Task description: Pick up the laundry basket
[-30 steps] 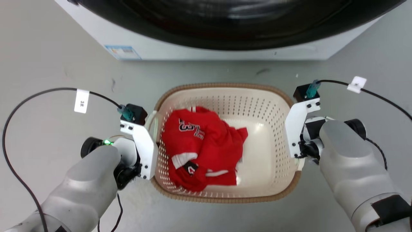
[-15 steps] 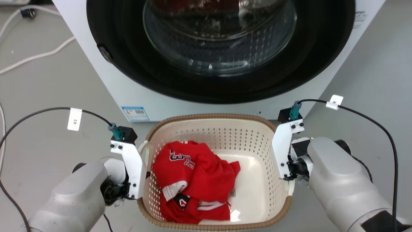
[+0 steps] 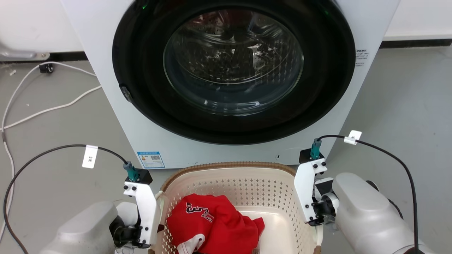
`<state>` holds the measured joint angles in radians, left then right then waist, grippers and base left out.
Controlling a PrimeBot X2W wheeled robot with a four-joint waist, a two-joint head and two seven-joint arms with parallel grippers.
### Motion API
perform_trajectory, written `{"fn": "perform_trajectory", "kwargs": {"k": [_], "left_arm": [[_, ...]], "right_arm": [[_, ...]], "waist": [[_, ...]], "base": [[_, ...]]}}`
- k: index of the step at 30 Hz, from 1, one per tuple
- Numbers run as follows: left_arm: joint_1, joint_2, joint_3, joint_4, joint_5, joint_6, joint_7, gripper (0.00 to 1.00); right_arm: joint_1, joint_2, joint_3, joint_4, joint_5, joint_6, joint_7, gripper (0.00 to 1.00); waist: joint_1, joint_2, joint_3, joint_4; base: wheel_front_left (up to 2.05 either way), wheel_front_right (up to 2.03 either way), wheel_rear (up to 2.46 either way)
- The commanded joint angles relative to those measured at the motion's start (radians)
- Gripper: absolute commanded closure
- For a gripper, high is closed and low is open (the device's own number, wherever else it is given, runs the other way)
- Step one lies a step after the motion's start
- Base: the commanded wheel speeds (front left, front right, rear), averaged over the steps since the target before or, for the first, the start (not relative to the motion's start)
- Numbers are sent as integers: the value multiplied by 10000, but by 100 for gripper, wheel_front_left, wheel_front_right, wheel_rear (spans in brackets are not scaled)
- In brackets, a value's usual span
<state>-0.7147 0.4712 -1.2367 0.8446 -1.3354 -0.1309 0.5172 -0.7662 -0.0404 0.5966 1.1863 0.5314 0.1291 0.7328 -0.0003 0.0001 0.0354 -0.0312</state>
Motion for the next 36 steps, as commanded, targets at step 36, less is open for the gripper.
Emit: {"fn": "perform_trajectory", "kwargs": {"k": [36], "left_arm": [[91, 148, -250, 322, -423, 12, 424, 100]], "right_arm": [[-175, -179, 1013, 346, 1171, 28, -320, 100]], "waist": [[3, -1, -407, 4]], "base": [[0, 0, 0]]}}
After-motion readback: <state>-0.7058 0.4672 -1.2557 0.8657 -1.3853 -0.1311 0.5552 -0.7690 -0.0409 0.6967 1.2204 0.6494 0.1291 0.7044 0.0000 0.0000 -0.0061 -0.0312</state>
